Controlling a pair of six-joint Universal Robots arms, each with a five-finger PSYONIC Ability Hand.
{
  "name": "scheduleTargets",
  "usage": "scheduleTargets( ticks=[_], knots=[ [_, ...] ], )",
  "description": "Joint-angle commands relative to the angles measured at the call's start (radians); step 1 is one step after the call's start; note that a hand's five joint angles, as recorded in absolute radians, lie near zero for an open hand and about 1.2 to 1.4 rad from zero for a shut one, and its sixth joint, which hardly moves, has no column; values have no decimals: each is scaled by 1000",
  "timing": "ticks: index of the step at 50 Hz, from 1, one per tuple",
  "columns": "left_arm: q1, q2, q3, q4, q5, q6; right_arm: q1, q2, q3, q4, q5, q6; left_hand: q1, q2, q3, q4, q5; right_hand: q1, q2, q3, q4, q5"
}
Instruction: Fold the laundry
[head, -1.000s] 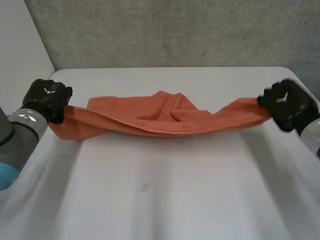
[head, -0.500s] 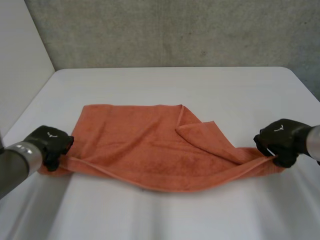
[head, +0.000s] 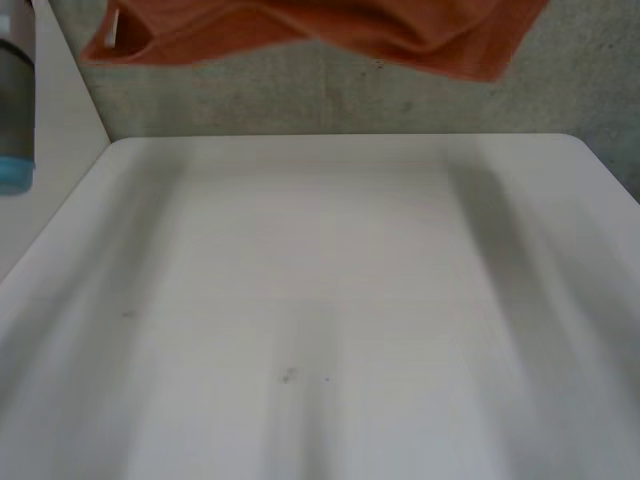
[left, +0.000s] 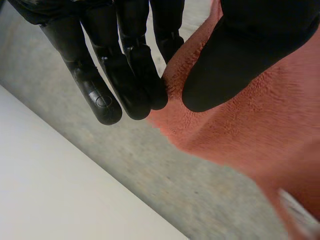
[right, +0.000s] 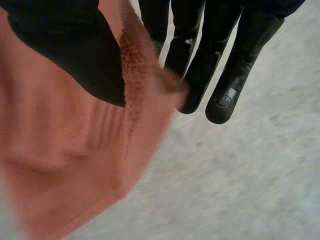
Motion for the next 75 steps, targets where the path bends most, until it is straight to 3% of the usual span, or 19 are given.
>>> scheduleTargets(
  ticks=[1, 5, 12, 21, 27, 29, 30, 31, 32, 37, 48, 56, 58, 62, 71, 75],
  knots=[
    [11, 9, -304, -21, 0, -68, -2, -12, 370, 14, -57, -32, 298, 200, 202, 201, 210, 424, 229, 213, 208, 230],
    [11, -6, -487, -23, 4, -107, -2, 18, 560, 11, -60, -70, 298, 200, 202, 201, 210, 424, 229, 213, 208, 230],
    [-1, -98, -625, -35, 4, -111, -19, 118, 677, 12, -48, -138, 298, 200, 202, 201, 210, 424, 229, 213, 208, 230],
    [-1, -75, -720, -329, -6, -121, -74, 94, 731, 25, -45, -190, 298, 200, 202, 201, 210, 424, 229, 213, 208, 230],
    [3, -28, -713, -428, -23, -118, -138, 46, 771, 20, -51, -227, 298, 200, 202, 201, 210, 424, 229, 213, 208, 230],
    [3, -6, -705, -440, -17, -115, -154, 45, 778, 14, -50, -241, 207, 109, 111, 110, 120, 424, 229, 213, 208, 230],
    [3, 1, -702, -440, -14, -115, -154, 45, 778, 14, -50, -241, 15, -83, -80, -82, -72, 424, 229, 213, 208, 230],
    [5, 17, -691, -434, -6, -111, -158, 45, 780, 12, -50, -244, -368, -466, -463, -464, -455, 424, 229, 213, 208, 230],
    [5, 23, -685, -431, -2, -108, -161, 46, 778, 8, -51, -247, -517, -615, -612, -613, -604, 424, 229, 213, 208, 230],
    [11, 27, -600, -420, 29, -107, -163, 49, 780, -2, -53, -247, -799, -897, -895, -896, -887, 424, 229, 213, 208, 230],
    [91, 8, -561, -439, 86, -105, -161, 51, 817, -66, -54, -247, -735, -833, -831, -832, -823, 424, 229, 213, 208, 230],
    [163, 9, -619, -443, 213, -87, -168, 52, 809, -74, -56, -246, -706, -804, -802, -803, -793, 424, 229, 213, 208, 230],
    [208, 15, -677, -448, 298, -12, -172, 55, 811, -77, -56, -247, -671, -769, -767, -768, -758, 424, 229, 213, 208, 230],
    [256, 14, -722, -449, 352, 71, -177, 57, 811, -77, -56, -247, -572, -670, -667, -668, -659, 424, 229, 213, 208, 230],
    [328, 14, -785, -451, 383, 120, -175, 60, 818, -91, -57, -247, -372, -470, -467, -468, -459, 424, 229, 213, 208, 230],
    [336, 12, -799, -451, 405, 122, -175, 68, 817, -91, -57, -249, -380, -478, -476, -477, -467, 424, 229, 213, 208, 230]
  ],
)
